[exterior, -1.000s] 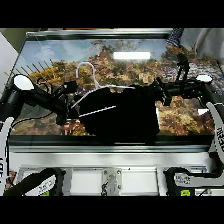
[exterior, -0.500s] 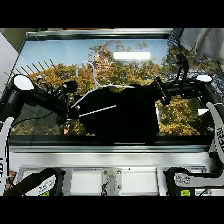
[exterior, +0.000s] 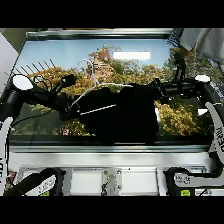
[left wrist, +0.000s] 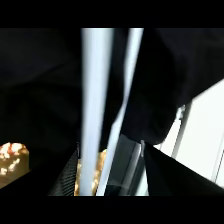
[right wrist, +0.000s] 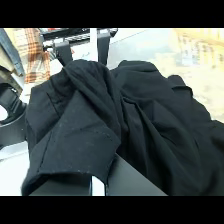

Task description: Fold the clothes and pants, and hang the long-sleeved shirts on hangers.

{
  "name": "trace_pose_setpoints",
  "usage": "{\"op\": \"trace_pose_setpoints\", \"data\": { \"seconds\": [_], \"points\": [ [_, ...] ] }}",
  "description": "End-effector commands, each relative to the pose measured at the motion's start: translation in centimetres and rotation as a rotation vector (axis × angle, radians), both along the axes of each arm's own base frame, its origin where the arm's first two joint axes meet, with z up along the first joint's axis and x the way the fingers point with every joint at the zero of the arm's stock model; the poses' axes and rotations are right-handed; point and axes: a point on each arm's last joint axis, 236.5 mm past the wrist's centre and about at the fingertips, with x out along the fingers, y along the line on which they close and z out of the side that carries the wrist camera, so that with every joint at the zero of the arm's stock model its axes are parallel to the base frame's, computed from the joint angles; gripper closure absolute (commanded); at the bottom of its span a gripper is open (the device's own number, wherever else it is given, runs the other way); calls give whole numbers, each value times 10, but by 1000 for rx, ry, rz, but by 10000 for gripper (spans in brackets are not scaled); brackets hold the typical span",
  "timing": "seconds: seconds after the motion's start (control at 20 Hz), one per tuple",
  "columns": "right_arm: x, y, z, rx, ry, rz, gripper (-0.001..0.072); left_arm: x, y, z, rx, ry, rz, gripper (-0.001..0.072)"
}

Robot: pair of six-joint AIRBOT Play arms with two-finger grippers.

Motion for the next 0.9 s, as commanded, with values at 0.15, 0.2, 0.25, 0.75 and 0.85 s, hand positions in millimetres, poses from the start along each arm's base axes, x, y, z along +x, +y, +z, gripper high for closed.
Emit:
{"op": "trace_pose_setpoints", "data": {
  "seconds": [0.15, 0.2, 0.25, 0.75, 0.85],
  "points": [
    [6, 0, -1, -6, 14, -25, 701, 16, 29, 17, -10, 17, 232, 302],
    [5, 0, -1, -6, 14, -25, 701, 19, 34, 23, -11, -4, 269, 302],
    [6, 0, -1, -7, 26, -28, 701, 22, 39, 28, -13, -22, 300, 302],
    [22, 0, 38, 94, -5, -126, 702, 57, 125, 114, -110, -256, 881, 303],
    [25, 0, 55, 118, -39, -163, 703, 49, 125, 128, -137, -259, 936, 304]
  ]
}}
